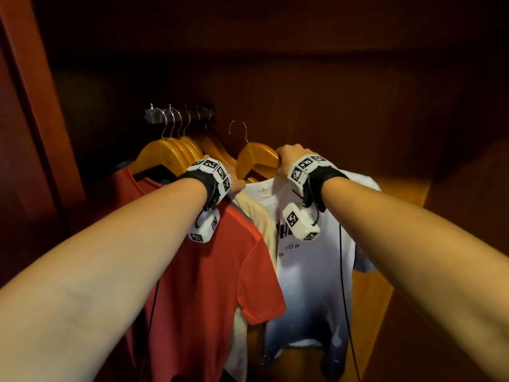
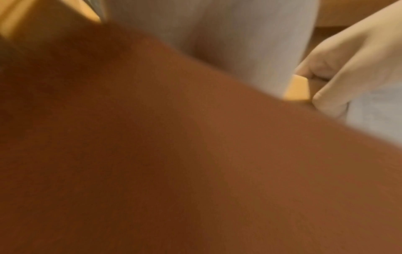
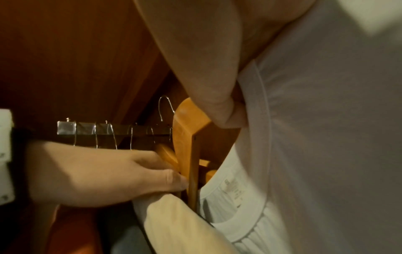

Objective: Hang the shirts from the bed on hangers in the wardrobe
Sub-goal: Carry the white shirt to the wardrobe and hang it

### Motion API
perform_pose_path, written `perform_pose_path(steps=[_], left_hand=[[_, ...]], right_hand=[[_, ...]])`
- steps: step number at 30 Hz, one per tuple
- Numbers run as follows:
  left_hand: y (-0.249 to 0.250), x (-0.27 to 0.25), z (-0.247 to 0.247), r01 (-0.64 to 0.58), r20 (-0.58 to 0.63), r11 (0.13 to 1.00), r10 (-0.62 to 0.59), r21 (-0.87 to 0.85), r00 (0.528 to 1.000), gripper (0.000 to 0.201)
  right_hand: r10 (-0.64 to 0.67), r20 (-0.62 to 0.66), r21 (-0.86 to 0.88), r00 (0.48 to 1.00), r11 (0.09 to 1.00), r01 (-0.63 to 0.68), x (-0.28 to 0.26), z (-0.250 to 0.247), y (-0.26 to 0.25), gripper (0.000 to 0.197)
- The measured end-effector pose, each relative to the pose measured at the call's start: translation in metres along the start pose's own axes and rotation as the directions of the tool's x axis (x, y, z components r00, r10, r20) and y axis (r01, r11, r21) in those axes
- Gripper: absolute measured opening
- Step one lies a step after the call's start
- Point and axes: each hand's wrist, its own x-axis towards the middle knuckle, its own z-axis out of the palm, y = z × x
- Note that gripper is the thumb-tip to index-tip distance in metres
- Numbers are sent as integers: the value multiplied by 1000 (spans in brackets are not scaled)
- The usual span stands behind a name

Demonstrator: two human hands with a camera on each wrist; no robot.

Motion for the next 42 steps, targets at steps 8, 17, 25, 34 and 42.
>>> perform_pose_path(steps=[8, 17, 25, 34, 42], left_hand=[[-21, 3, -32, 190, -183, 956, -151, 222, 971, 45], [-35, -10, -50, 251, -222, 863, -166, 439, 961, 54], [-40, -24, -73, 311, -315, 908, -219, 282, 924, 36], [-55, -19, -93, 297, -325, 923, -211, 244, 922, 40], [-60, -14, -84, 239, -307, 954, -176, 180, 935, 53]], right_hand=[[-68, -19, 147, 998, 987, 70, 12, -3, -30, 36], [-86, -63, 193, 994, 976, 97, 28, -5, -69, 28], [-120, 14, 224, 993, 968, 114, 34, -10, -75, 30], [-127, 22, 273, 992, 955, 116, 32, -15, -76, 30], [-86, 9, 334, 996, 939, 78, 32, -22, -63, 36]])
